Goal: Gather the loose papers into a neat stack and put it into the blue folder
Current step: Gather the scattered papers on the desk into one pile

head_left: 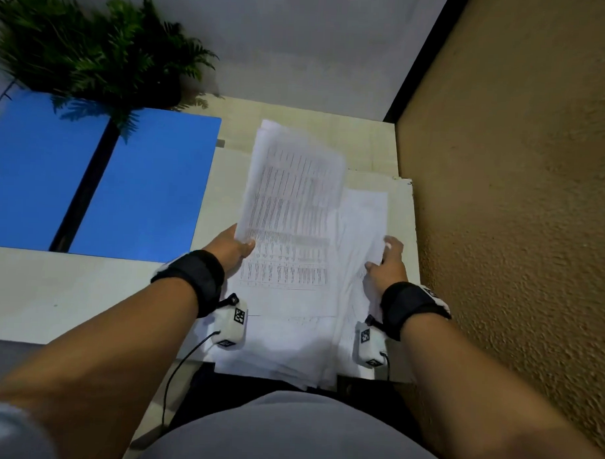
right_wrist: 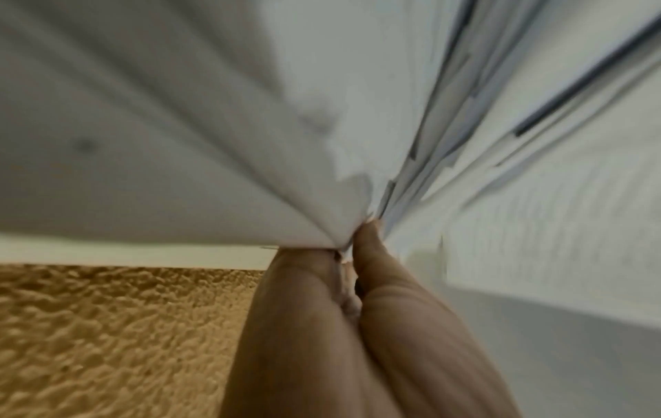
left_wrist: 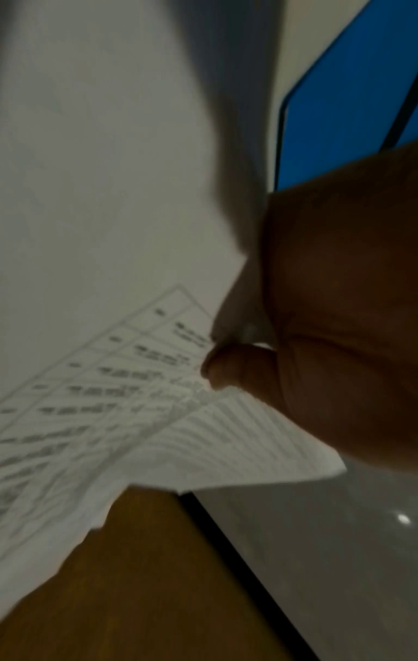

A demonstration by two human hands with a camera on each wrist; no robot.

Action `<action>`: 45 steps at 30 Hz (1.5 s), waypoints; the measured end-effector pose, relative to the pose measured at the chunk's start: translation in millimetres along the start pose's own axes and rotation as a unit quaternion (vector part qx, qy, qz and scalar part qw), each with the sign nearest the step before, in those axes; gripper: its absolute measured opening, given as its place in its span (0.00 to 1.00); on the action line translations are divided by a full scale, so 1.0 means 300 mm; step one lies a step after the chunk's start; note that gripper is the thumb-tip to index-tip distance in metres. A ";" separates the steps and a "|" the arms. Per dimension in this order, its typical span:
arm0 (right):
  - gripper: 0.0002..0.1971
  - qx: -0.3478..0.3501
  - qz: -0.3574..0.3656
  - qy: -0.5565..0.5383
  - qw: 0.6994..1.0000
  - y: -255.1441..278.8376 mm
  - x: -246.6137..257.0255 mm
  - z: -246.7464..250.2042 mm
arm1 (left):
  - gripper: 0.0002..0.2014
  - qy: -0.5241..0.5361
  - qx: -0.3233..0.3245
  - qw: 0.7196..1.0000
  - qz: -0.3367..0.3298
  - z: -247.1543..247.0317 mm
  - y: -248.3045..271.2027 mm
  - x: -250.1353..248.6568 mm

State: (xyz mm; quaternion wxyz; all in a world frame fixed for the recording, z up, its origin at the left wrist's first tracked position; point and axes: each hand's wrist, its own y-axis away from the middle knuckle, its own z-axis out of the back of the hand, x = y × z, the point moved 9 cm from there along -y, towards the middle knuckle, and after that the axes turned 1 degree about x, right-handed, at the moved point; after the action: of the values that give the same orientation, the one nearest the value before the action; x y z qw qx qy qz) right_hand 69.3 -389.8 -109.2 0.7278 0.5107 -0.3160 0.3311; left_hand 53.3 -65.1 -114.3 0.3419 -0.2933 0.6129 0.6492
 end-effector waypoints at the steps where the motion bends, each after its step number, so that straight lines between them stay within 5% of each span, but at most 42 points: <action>1: 0.32 -0.007 0.011 0.008 1.000 -0.002 0.000 0.012 | 0.14 -0.009 -0.027 1.000 0.007 0.011 -0.005 0.013; 5: 0.18 -0.054 -0.056 -0.014 0.997 -0.019 -0.061 0.052 | 0.06 0.032 -0.166 0.985 0.031 0.105 -0.020 0.074; 9: 0.16 -0.083 -0.033 0.005 0.996 -0.001 -0.055 0.068 | 0.18 0.090 -0.237 0.966 0.055 0.175 -0.008 0.119; 12: 0.18 -0.122 -0.030 0.041 0.991 -0.001 -0.023 0.059 | 0.17 0.060 -0.217 0.973 0.049 0.162 0.019 0.113; 20: 0.20 0.003 -0.009 0.121 0.993 -0.015 0.049 -0.063 | 0.25 0.095 -0.138 0.985 0.028 0.100 0.009 0.142; 26: 0.15 -0.066 -0.020 0.073 0.995 -0.018 0.068 0.064 | 0.24 0.093 -0.153 0.983 0.036 0.147 0.004 0.158; 29: 0.13 -0.123 0.043 0.095 0.987 0.016 0.199 0.176 | 0.24 0.069 -0.161 0.983 0.051 0.174 0.006 0.173; 32: 0.12 -0.228 0.167 0.224 0.933 0.147 0.467 0.291 | 0.25 0.030 -0.131 0.989 0.058 0.163 0.009 0.168; 35: 0.14 -0.280 0.293 0.165 0.899 0.283 0.670 0.345 | 0.24 0.013 -0.111 0.992 0.057 0.135 0.025 0.141; 41: 0.15 -0.227 0.340 0.035 0.912 0.333 0.767 0.297 | 0.21 -0.089 -0.088 0.989 0.083 0.079 0.038 0.110; 45: 0.10 -0.138 0.232 0.034 0.962 0.240 0.571 0.105 | 0.27 -0.182 -0.048 0.976 0.108 0.057 0.063 0.126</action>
State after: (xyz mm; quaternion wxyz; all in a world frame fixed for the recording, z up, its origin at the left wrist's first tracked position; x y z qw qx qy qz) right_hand 107.1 -374.0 74.8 0.7048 0.3057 -0.4436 0.4616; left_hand 16.4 -45.1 -132.1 0.3610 -0.1187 0.5369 0.7532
